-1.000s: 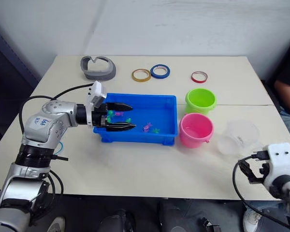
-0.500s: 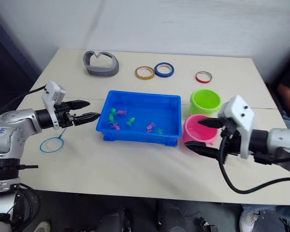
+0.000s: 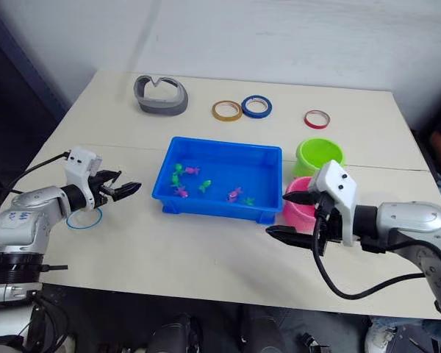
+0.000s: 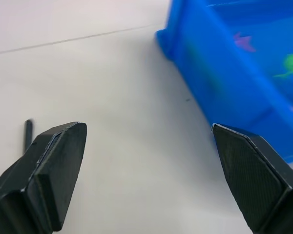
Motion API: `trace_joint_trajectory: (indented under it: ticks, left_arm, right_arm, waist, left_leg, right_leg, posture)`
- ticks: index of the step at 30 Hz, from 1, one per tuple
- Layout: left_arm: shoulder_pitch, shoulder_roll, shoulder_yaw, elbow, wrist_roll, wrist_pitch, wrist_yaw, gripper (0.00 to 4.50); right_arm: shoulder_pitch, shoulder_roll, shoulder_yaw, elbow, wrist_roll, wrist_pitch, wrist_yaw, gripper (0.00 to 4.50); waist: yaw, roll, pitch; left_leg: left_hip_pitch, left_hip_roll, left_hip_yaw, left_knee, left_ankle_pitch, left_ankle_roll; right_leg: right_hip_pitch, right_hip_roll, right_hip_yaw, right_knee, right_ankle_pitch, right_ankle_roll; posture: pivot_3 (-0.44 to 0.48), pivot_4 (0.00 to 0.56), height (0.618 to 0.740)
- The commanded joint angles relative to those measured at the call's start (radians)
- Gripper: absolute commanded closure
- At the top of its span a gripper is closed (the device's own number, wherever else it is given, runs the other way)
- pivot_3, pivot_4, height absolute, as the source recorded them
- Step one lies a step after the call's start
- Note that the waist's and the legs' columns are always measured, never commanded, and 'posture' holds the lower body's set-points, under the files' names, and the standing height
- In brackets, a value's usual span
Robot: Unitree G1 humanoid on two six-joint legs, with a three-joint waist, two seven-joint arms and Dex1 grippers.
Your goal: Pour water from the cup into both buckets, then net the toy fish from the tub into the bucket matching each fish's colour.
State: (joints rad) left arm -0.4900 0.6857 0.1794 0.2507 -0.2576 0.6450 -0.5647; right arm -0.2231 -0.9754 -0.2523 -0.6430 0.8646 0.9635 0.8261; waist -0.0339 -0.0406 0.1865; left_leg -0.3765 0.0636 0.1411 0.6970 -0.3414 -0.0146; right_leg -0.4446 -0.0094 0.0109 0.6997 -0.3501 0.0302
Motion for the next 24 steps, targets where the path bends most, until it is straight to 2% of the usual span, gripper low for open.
trace_joint_trajectory:
  ticks: [1,9,12,16,24]
  left_arm:
    - [-0.006,0.005,0.024,0.074,0.030,-0.057,0.031,0.00]
    - [-0.026,0.003,0.017,0.215,0.054,-0.113,0.052,0.00]
    - [-0.079,0.007,0.015,0.352,0.078,-0.163,0.076,0.00]
    - [-0.115,0.006,-0.003,0.445,0.105,-0.215,0.075,0.00]
    - [-0.155,-0.009,-0.071,0.529,0.170,-0.265,0.036,0.00]
  right_arm:
    - [-0.011,-0.010,-0.023,-0.031,0.021,-0.028,0.010,0.04]
    - [-0.010,0.008,0.011,-0.031,-0.004,-0.057,-0.018,0.04]
    - [0.023,0.010,-0.002,-0.054,-0.003,-0.058,-0.039,0.04]
    - [0.038,0.012,-0.016,-0.072,0.016,-0.057,-0.062,0.04]
    - [0.048,0.002,-0.018,-0.109,0.053,-0.070,-0.049,0.04]
  waist:
    - [0.000,0.000,0.000]
    - [0.005,0.000,0.000]
    - [0.006,0.000,0.000]
    - [0.005,-0.001,0.000]
    - [0.006,-0.001,-0.001]
  left_leg:
    - [0.000,0.000,0.000,0.000,0.000,0.000]
    - [0.000,0.000,-0.001,0.000,0.000,0.000]
    - [0.000,0.000,-0.002,0.001,0.000,0.000]
    - [-0.001,0.000,-0.002,0.001,0.000,0.000]
    - [0.000,0.000,-0.002,0.003,0.001,-0.001]
  right_leg:
    - [0.000,0.000,0.000,0.000,0.000,0.000]
    - [0.000,-0.001,-0.002,0.000,0.000,0.000]
    - [0.000,-0.001,-0.002,0.000,0.000,0.000]
    - [0.000,-0.001,-0.003,0.000,0.000,0.000]
    - [0.001,-0.001,-0.003,0.003,0.000,0.000]
  posture:
    - [0.000,0.150,0.693]
    - [0.000,0.150,0.693]
    - [0.000,0.150,0.693]
    - [0.000,0.150,0.693]
    - [0.000,0.150,0.693]
